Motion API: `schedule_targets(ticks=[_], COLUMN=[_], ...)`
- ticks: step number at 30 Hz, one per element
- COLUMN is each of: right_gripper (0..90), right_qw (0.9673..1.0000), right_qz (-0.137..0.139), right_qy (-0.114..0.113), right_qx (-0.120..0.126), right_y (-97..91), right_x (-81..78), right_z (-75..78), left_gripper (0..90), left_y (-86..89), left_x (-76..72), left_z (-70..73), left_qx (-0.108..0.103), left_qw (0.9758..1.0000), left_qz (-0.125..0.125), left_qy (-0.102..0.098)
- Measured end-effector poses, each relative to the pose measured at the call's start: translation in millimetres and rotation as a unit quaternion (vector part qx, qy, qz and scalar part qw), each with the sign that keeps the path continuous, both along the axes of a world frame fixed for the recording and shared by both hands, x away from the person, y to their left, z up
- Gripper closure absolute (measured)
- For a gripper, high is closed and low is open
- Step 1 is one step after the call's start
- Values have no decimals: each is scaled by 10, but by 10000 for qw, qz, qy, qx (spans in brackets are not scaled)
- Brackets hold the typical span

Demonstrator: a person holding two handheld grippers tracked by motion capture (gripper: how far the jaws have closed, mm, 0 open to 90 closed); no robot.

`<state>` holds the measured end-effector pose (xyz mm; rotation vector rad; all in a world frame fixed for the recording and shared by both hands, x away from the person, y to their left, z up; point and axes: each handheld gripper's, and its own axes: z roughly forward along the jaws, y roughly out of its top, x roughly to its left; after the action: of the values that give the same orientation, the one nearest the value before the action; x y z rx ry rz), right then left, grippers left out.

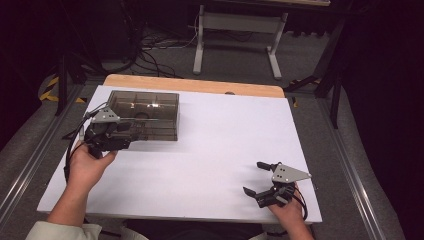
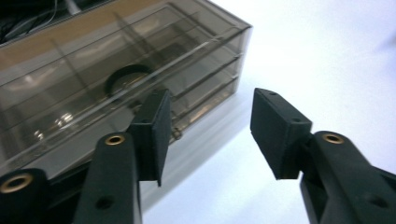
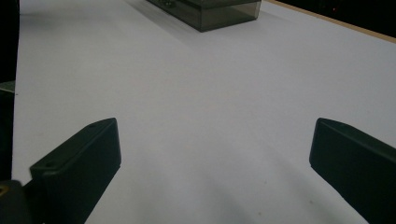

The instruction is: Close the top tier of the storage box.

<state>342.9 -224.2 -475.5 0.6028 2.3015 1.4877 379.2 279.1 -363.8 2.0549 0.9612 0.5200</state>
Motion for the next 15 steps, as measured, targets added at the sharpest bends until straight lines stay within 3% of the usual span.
schedule_targets(ticks=[1,5,9,11,15], right_gripper=[27,26,27,27,26], right_qw=[10000,10000,10000,10000,10000], right_qz=[2,-3,2,4,13], right_qy=[13,6,2,1,3], right_qx=[17,23,28,29,29], right_y=[0,-2,-3,-3,-2], right_x=[-2,-1,-2,-2,-3], right_z=[1,1,2,2,3], left_gripper=[446,381,305,279,201], left_y=[-15,-15,20,40,45], left_x=[-33,-118,-170,-205,-271], left_z=[-25,-85,-196,-263,-361], left_qx=[-99,-201,-481,-723,-919], left_qw=[9999,9995,9984,9967,9939], left_qz=[-100,-149,-279,-330,-518], left_qy=[48,-178,-139,-175,-333])
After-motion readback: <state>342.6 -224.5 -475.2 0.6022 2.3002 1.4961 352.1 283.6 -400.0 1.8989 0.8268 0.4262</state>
